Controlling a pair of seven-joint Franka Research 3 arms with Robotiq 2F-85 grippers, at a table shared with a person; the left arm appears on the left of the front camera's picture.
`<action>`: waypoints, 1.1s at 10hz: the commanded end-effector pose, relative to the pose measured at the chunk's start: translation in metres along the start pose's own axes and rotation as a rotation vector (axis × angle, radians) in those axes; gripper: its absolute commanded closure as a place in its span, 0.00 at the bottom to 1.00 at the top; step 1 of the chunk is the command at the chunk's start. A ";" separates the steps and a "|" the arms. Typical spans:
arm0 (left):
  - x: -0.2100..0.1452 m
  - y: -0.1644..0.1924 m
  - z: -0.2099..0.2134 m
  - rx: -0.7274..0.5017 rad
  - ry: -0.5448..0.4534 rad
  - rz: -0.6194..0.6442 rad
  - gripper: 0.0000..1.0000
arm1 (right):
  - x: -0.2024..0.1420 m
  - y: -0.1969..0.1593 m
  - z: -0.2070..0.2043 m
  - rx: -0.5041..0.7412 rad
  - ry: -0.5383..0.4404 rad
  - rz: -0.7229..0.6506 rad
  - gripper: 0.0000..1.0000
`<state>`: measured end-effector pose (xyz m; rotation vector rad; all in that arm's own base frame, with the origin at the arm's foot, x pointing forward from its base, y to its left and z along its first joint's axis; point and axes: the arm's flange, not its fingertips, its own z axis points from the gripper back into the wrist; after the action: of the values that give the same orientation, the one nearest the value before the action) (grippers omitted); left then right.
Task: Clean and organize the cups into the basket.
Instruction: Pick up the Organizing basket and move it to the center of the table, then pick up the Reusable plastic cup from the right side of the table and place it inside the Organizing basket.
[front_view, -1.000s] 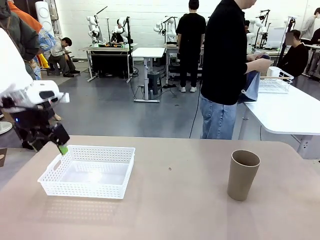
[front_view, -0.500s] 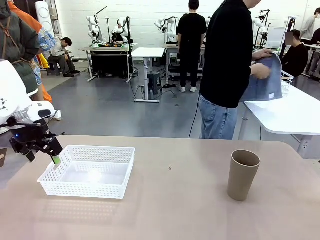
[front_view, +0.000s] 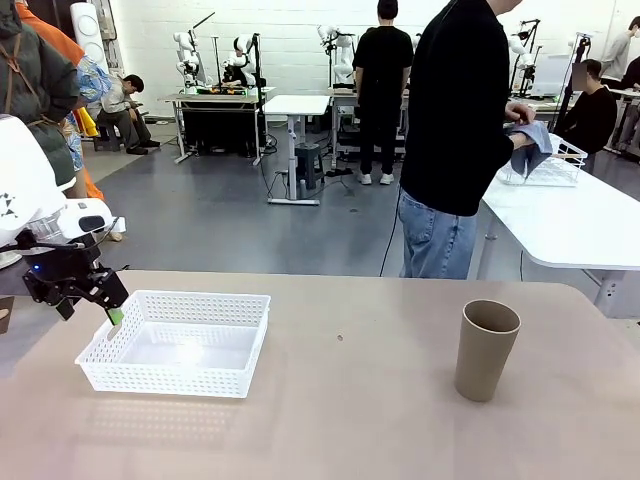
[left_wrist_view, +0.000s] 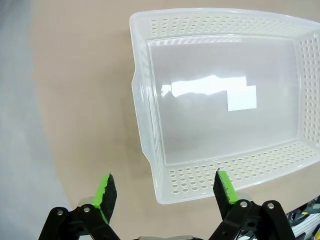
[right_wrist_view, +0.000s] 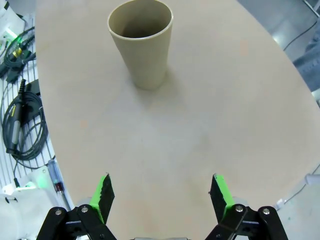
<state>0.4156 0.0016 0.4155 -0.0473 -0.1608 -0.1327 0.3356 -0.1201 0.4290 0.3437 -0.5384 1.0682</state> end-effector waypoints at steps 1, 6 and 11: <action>0.000 0.001 -0.002 0.000 0.003 0.002 0.00 | 0.000 0.000 0.000 0.000 0.000 0.000 0.00; 0.083 -0.002 -0.038 -0.001 0.103 0.158 0.00 | -0.020 -0.083 -0.034 0.110 -0.391 0.296 0.00; 0.076 0.001 -0.044 -0.003 0.102 0.137 0.00 | -0.025 -0.083 -0.032 0.116 -0.442 0.274 0.00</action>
<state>0.5083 -0.0139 0.3815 -0.0540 -0.0461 0.0248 0.4087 -0.1605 0.3855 0.6475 -0.9098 1.2629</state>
